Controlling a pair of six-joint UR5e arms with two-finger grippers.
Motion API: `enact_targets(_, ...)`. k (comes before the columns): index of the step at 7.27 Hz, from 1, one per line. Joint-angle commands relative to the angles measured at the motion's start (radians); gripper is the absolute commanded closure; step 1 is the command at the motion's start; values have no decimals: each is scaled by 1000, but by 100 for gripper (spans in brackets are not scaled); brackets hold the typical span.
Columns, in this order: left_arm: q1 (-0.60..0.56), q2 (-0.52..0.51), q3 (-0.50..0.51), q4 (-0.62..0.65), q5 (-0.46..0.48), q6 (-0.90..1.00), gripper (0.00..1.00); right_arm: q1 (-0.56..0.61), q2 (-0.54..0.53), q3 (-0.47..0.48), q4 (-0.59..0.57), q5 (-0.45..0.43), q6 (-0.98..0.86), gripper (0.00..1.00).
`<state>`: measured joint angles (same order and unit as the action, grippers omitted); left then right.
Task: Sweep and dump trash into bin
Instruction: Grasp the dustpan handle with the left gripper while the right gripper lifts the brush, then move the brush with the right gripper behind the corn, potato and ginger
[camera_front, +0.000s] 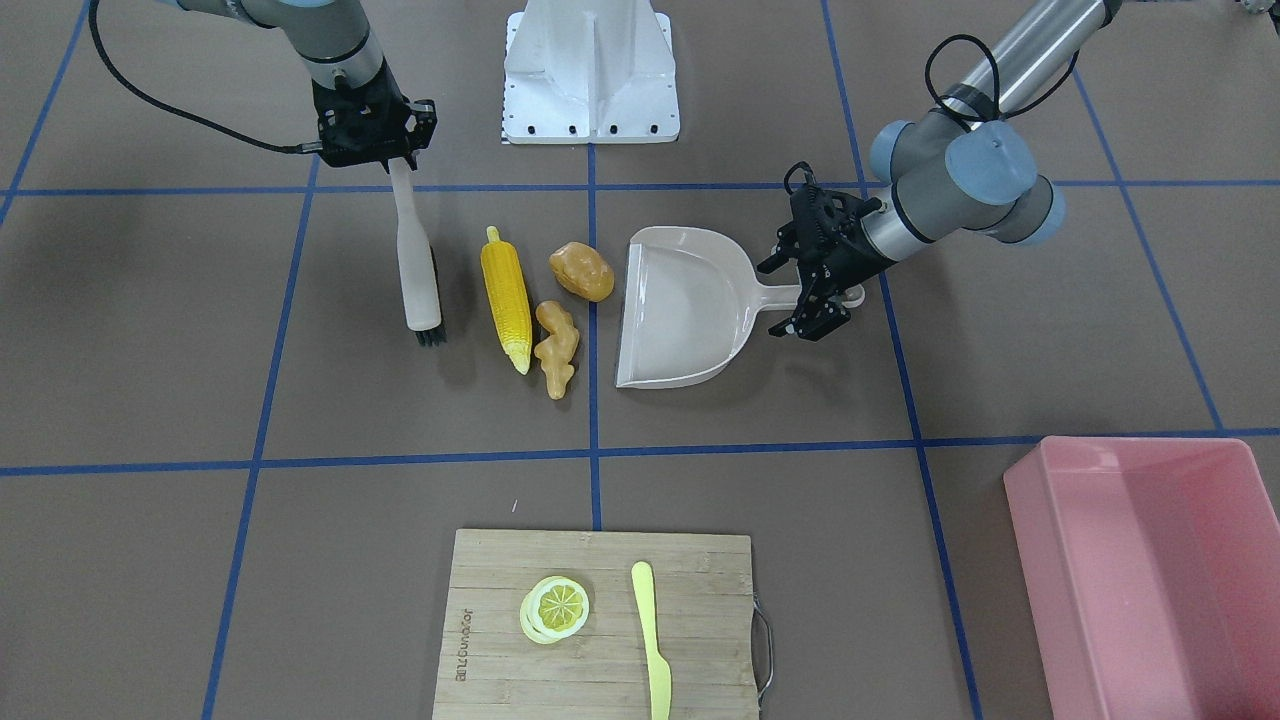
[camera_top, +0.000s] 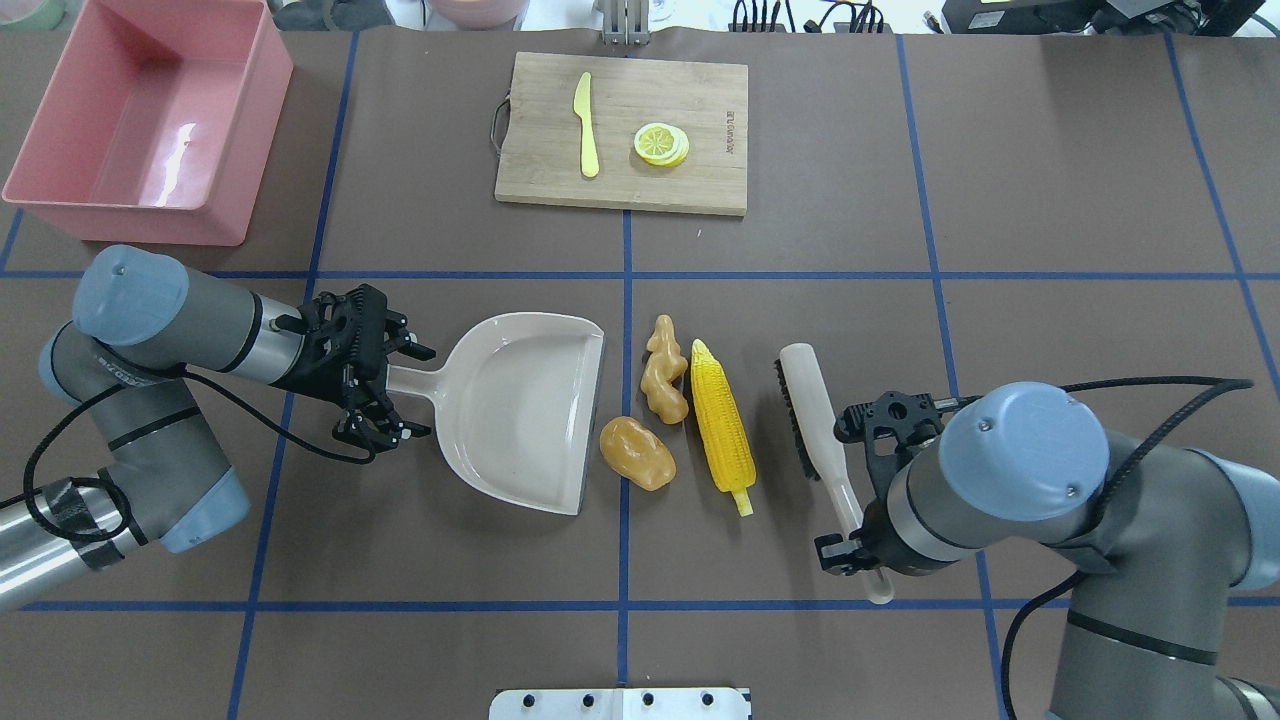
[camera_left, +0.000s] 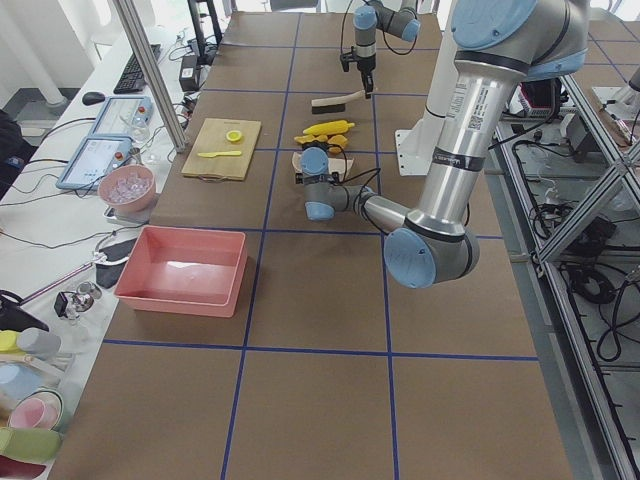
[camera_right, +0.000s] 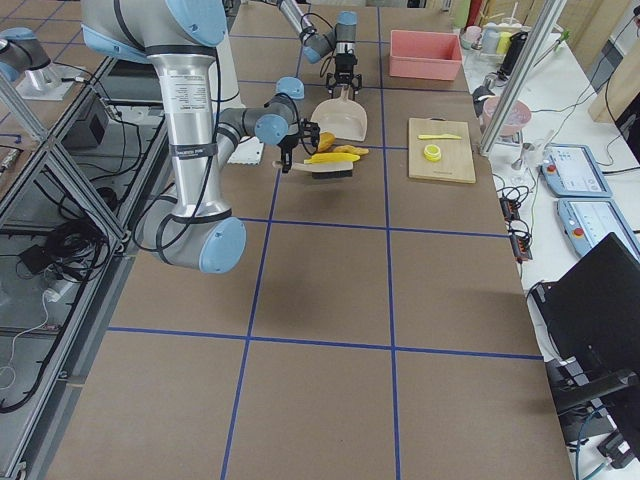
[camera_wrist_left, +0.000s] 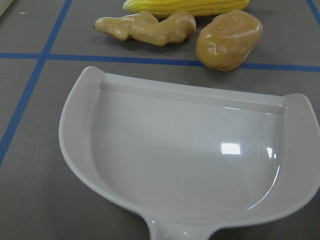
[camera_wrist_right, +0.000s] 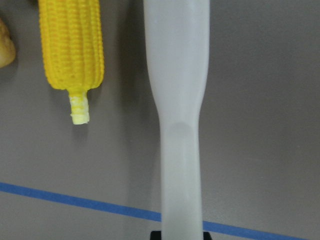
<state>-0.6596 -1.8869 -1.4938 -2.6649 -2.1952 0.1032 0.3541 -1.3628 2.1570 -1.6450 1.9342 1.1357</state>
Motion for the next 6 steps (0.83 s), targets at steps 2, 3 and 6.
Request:
enact_targets(2,15,-1,1,-7,0,-2,4,-37,103,-94,-22,-15,45,100)
enact_targets(3,18,-1,3,-13,0,-2,4,-34,119,-97,-24,-17,53,100)
enact_targets(6,28,-1,6,-13,5,0,3,-35,204,-166,-22,-17,64,100)
